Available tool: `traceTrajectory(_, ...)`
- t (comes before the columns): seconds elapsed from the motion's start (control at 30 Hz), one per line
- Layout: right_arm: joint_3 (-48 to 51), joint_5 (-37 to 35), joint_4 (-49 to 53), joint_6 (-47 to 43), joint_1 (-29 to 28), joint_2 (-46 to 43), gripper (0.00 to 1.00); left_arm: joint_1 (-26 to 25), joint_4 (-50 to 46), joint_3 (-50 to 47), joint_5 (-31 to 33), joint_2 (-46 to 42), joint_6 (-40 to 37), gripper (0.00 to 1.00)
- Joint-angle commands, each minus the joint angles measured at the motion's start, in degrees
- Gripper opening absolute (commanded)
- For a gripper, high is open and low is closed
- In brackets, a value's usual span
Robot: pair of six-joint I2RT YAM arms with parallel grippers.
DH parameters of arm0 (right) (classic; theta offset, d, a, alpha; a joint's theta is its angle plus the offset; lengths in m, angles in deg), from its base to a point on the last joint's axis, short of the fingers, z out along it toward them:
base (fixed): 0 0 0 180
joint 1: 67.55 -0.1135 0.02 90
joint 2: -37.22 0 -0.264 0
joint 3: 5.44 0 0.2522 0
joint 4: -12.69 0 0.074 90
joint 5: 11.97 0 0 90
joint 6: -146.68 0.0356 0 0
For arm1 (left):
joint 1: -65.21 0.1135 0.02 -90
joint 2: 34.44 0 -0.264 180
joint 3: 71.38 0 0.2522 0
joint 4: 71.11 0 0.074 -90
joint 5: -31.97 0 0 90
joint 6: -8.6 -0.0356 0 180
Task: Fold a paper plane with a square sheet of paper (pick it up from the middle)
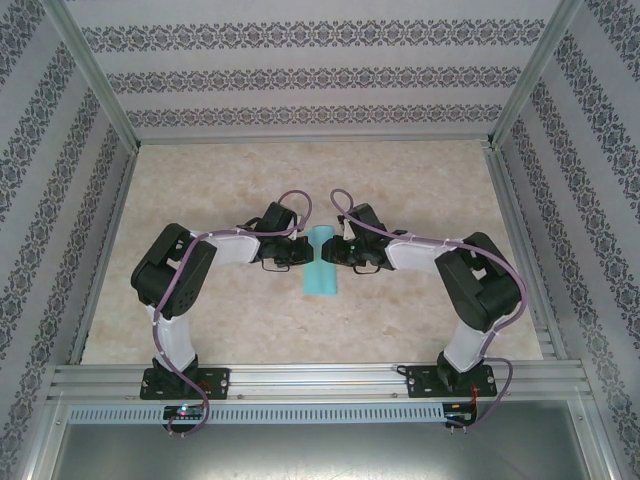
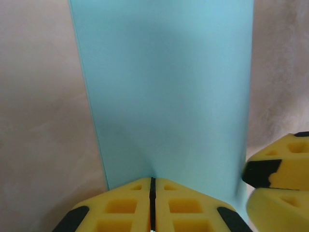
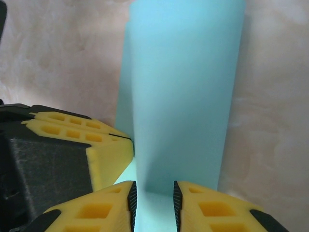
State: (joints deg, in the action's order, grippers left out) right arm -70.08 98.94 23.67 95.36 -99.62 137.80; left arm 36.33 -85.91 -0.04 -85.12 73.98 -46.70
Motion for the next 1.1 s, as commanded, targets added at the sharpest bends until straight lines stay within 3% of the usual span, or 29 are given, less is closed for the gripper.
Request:
traceTrajectory(0.0,-1.9,2.0,-1.8,0.0,0.3,1.3,0.28,-0.5,-7.2,-2.6,6.6,2.3,-1.7,0.11)
traceTrajectory(0.43,-3.0,-2.5,6.2,-4.5,1.4,2.0,0.25,-0.5,-7.5,-2.5,7.4,2.4,-1.7,0.12)
traceTrajectory(0.73,-1.3,3.3,0.2,-0.6,0.6,-3.3,0.25,-0.5,-8.1,-1.9,7.4,3.0,-2.1,0.11)
traceTrajectory(1.07,-3.6,4.7,-1.8,1.0,-0.6,2.2,0.24,-0.5,-8.2,-1.7,7.0,3.3,-2.2,0.11)
